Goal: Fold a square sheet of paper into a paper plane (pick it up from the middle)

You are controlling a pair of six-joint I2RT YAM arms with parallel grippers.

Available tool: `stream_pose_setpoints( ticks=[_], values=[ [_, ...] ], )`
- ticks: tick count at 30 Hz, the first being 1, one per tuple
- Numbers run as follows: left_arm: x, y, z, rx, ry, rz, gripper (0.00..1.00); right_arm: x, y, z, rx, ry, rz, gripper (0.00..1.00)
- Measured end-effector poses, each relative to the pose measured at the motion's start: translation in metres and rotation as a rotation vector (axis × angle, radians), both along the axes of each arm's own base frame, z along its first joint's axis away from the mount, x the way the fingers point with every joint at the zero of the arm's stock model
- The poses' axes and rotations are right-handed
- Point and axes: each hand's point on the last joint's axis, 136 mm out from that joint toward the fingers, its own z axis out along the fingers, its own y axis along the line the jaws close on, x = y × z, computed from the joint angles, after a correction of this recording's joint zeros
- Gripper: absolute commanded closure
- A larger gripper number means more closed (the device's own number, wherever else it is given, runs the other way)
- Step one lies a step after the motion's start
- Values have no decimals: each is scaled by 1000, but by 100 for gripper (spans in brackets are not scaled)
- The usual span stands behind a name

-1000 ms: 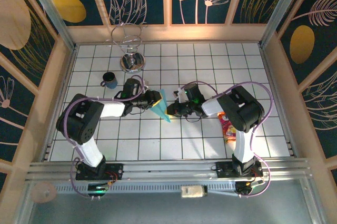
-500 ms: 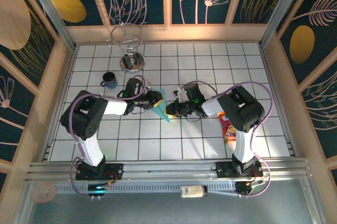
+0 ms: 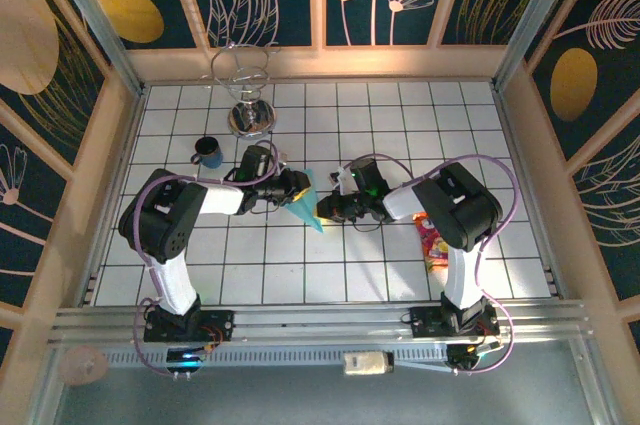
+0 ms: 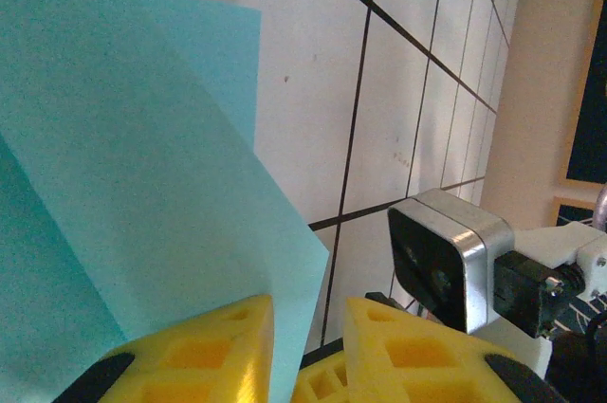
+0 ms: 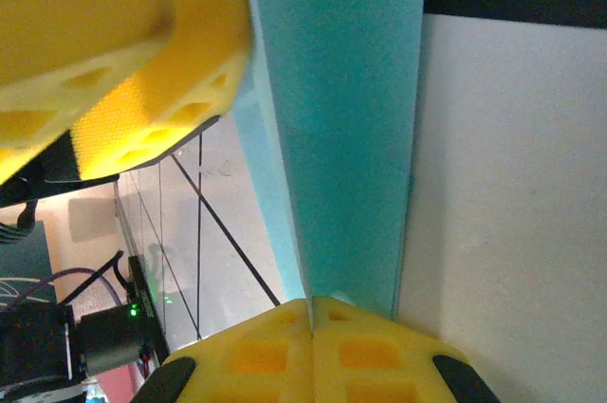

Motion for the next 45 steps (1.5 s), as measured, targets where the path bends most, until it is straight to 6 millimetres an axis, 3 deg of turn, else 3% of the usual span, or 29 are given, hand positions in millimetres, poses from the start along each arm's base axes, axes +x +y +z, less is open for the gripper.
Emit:
stream_pose_setpoints(
  ticks=[9,15,26,32,45],
  values=[
    [-2,2,13,-22,-49,3,74,2,-7,0,23,31,-35,96],
    [-10,4,9,-37,-41,3,74,4,-9,0,30,45,-49,96],
    [-5,-8,9,-66,-47,-20,75,3,-9,0,32,48,-47,96],
    [3,-13,7,-63,-41,-25,75,4,-10,0,35,50,-46,93],
    [8,-15,-7,-23,4,-30,76,4,-8,7,51,48,-35,78]
  ],
)
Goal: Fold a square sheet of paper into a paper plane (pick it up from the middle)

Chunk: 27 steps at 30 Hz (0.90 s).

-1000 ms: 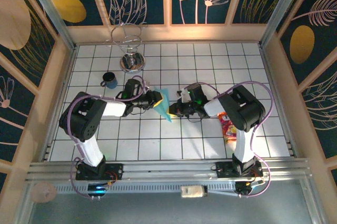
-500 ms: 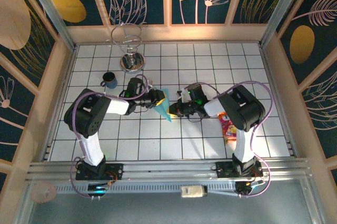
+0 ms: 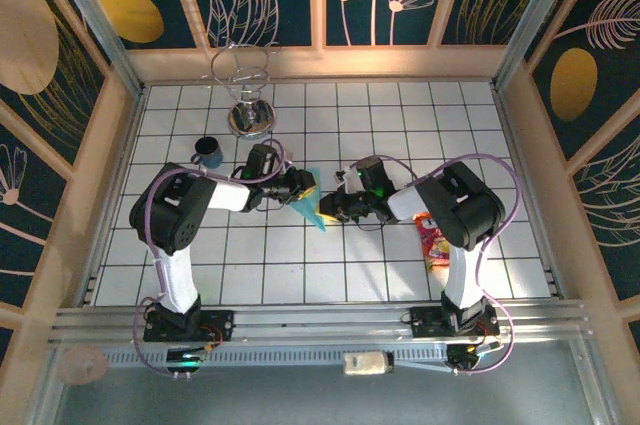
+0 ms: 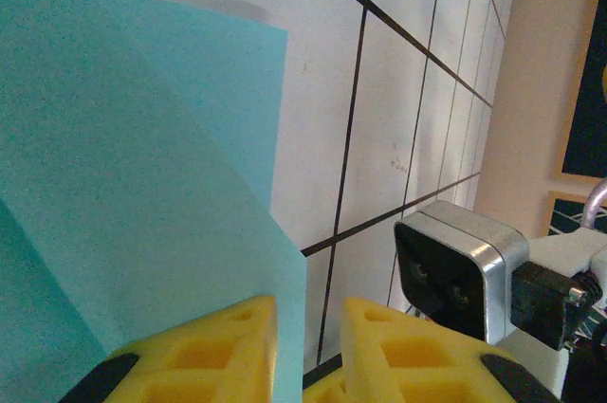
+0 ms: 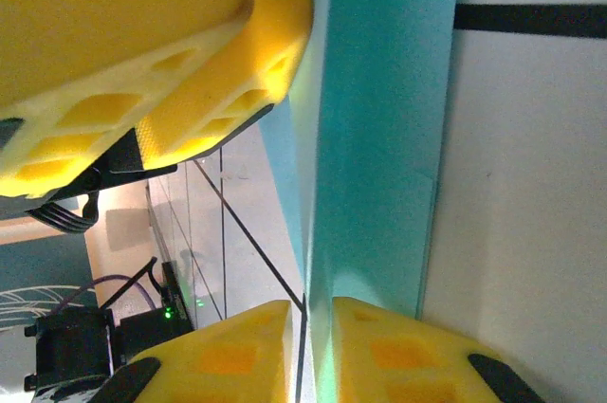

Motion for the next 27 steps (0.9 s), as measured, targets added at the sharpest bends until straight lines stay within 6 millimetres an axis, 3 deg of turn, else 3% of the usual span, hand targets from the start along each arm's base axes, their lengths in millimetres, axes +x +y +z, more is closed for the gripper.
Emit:
stream_pose_setpoints(
  ticks=[12,18,23,27],
  values=[
    [4,-2,3,6,-7,-4,76,6,-5,19,-13,-28,-37,71],
    [4,-2,-1,11,2,-4,77,14,-14,17,-96,-44,-89,70],
    [3,-2,-3,16,7,-6,77,18,-18,18,-140,-82,-101,80],
    [3,-2,-4,18,8,-7,77,15,-5,26,-134,-118,-64,82]
  ],
)
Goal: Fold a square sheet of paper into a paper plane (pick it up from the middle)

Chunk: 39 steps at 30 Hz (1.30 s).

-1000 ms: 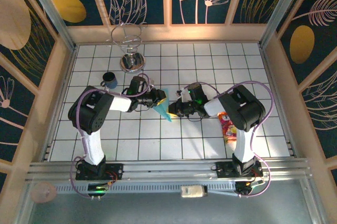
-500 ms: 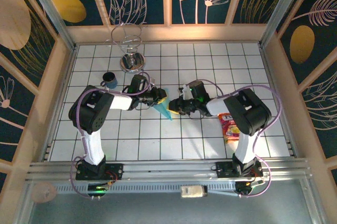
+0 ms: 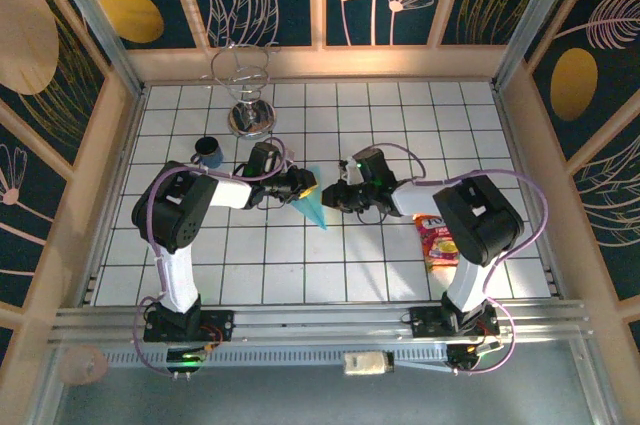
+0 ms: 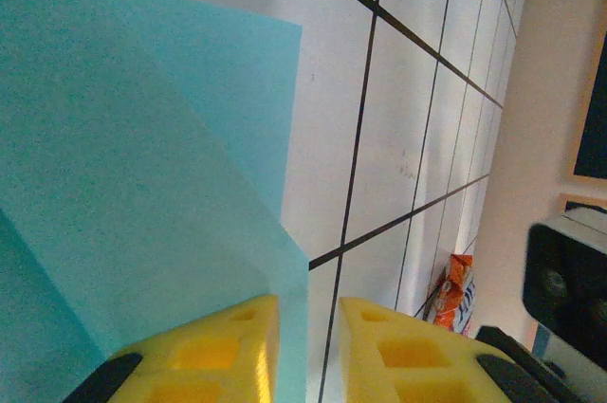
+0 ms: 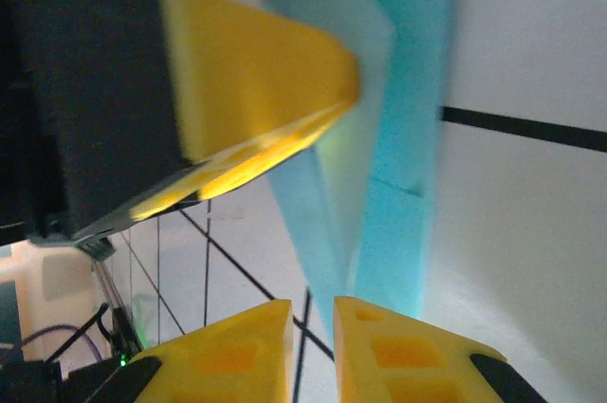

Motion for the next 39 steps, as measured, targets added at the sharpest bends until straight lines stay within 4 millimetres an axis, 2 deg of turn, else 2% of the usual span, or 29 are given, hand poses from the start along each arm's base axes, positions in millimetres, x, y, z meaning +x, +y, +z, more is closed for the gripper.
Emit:
stream_pose_setpoints(
  ticks=[4,9,19,39],
  values=[
    [0,0,0,1,0,-1,77,-7,15,8,11,-33,50,83],
    [0,0,-1,1,1,-1,76,-6,20,9,10,-41,61,83],
    [0,0,-1,0,1,-1,76,-10,14,-11,-48,-1,60,83],
    [2,-1,-4,2,6,-1,75,-8,7,-24,-101,11,36,84]
  ],
)
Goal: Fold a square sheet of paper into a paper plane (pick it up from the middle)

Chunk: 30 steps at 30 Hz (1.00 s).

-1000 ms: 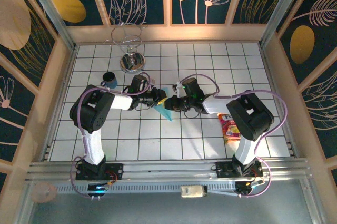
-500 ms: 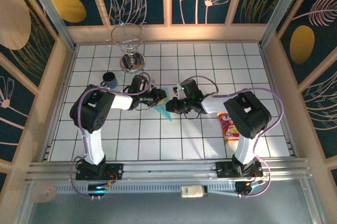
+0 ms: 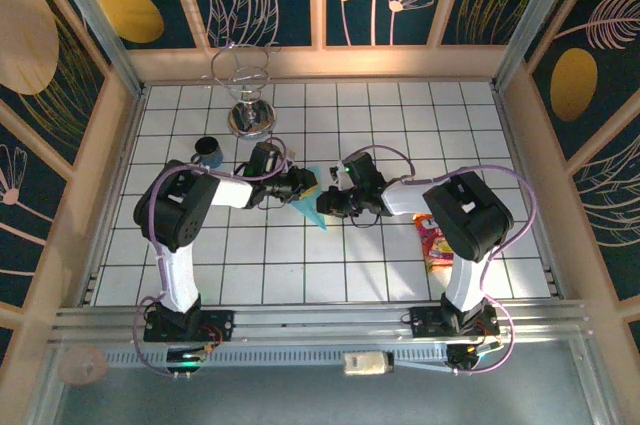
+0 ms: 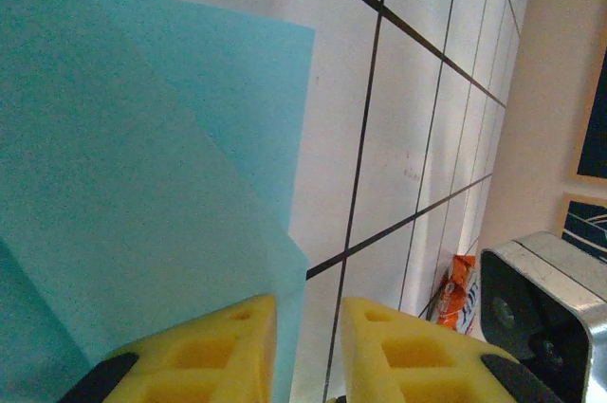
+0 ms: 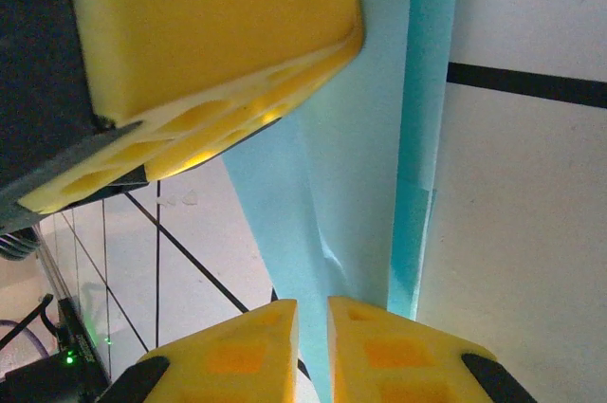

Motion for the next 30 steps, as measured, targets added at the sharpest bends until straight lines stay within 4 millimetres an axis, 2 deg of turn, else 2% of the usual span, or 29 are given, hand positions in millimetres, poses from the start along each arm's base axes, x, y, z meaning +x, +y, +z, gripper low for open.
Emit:
stream_pose_setpoints(
  ticks=[30],
  values=[
    [2,-2,-2,-1,4,-8,76,0,-3,-11,-42,14,5,84]
  ],
)
